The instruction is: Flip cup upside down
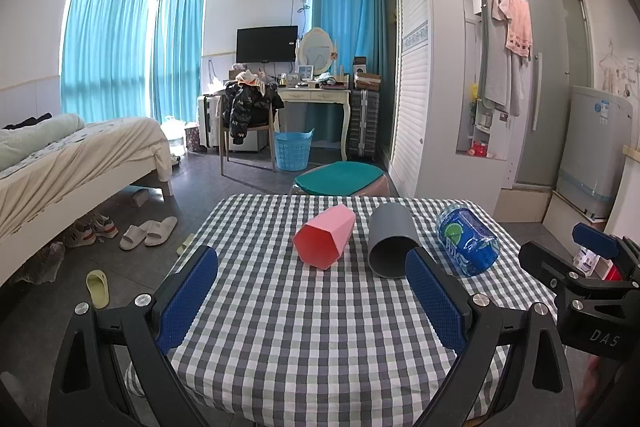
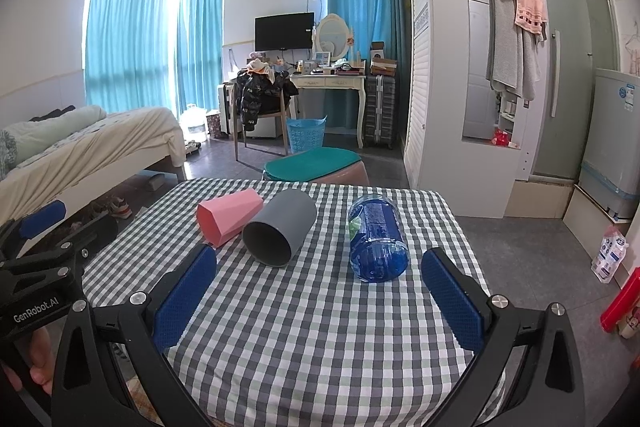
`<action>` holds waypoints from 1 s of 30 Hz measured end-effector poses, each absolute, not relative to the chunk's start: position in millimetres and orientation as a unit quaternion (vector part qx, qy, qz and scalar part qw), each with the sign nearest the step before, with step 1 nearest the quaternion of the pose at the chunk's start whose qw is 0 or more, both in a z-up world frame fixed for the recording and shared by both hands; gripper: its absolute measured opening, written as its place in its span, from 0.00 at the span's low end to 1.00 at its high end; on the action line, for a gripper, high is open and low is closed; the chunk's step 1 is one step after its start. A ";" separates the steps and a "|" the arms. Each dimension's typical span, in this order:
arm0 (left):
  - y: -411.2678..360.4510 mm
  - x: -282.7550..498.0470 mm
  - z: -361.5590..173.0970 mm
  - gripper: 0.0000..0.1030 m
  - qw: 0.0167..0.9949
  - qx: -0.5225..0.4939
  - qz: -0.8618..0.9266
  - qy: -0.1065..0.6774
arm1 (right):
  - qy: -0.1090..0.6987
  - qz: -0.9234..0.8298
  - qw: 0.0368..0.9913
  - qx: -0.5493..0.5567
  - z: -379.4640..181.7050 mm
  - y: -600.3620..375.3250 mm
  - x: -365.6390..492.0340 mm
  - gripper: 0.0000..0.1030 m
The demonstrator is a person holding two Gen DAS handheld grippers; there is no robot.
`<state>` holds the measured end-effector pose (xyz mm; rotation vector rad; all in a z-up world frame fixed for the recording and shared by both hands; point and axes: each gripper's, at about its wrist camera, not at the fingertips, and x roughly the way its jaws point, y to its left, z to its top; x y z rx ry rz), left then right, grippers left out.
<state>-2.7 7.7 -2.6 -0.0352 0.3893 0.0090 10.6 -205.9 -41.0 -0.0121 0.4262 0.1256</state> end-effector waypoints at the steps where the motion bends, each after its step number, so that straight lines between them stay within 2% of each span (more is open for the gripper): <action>1: 8.0 -2.7 -0.8 0.95 0.981 -0.017 0.004 0.194 | 0.211 0.063 0.975 -0.006 -42.7 -205.5 11.1 1.00; 30: 7.7 -2.6 -0.3 0.95 0.981 -0.016 0.005 0.193 | 0.213 0.063 0.975 -0.005 -43.6 -201.3 9.8 1.00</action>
